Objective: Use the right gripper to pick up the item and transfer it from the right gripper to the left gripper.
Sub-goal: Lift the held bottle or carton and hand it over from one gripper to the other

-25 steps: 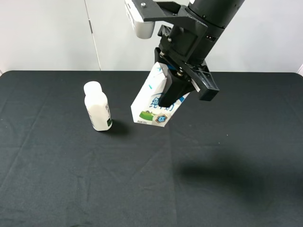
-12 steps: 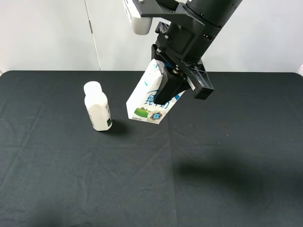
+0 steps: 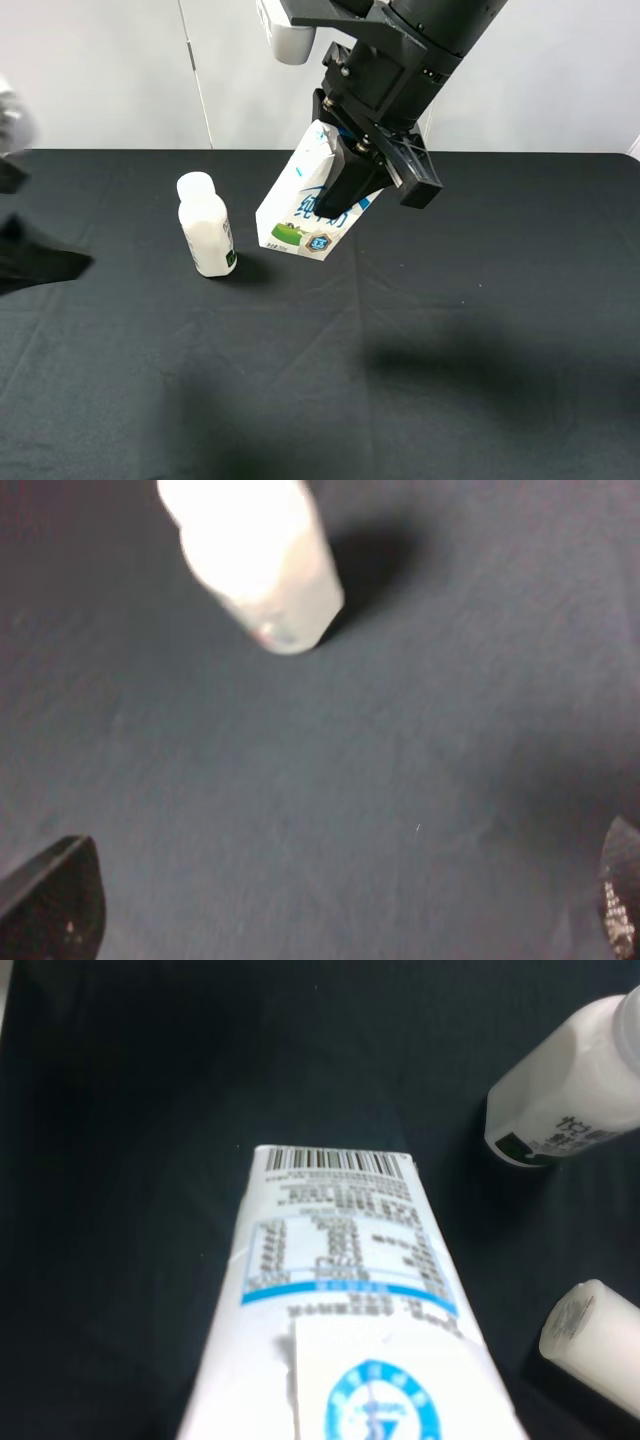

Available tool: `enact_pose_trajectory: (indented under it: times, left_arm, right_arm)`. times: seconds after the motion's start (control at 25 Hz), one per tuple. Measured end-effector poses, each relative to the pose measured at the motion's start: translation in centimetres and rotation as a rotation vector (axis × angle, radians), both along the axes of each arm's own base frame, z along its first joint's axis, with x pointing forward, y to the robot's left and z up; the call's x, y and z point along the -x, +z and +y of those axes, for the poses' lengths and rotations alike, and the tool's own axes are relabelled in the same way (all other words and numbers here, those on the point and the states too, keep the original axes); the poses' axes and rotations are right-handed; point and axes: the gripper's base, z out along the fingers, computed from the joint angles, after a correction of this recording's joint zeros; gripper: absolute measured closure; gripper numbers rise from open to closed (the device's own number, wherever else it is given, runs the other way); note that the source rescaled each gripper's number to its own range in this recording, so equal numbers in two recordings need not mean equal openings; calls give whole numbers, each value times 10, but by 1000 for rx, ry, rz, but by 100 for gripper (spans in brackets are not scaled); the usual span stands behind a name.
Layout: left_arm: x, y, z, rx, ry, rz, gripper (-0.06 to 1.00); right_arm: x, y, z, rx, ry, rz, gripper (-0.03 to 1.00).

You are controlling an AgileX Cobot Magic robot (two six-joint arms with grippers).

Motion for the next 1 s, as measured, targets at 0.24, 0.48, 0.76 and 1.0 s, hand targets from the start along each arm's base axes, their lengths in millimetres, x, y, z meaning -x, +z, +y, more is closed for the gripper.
enact_pose_trajectory:
  times: [0.24, 0.48, 0.76, 1.0]
  left_arm:
    - [-16, -12, -35, 18, -131, -50, -3]
    - [-21, -20, -69, 63, -240, -111, -3]
    - [-25, -37, -97, 76, -312, -124, -3]
    - [-33, -43, -107, 118, -298, -146, -3]
  right_arm:
    - [0, 0, 0, -1, 0, 1, 91]
    - [-1, 0, 1, -10, -6, -10, 91]
    - [-1, 1, 2, -27, -12, -10, 91]
    - [1, 3, 5, -70, 53, -20, 91]
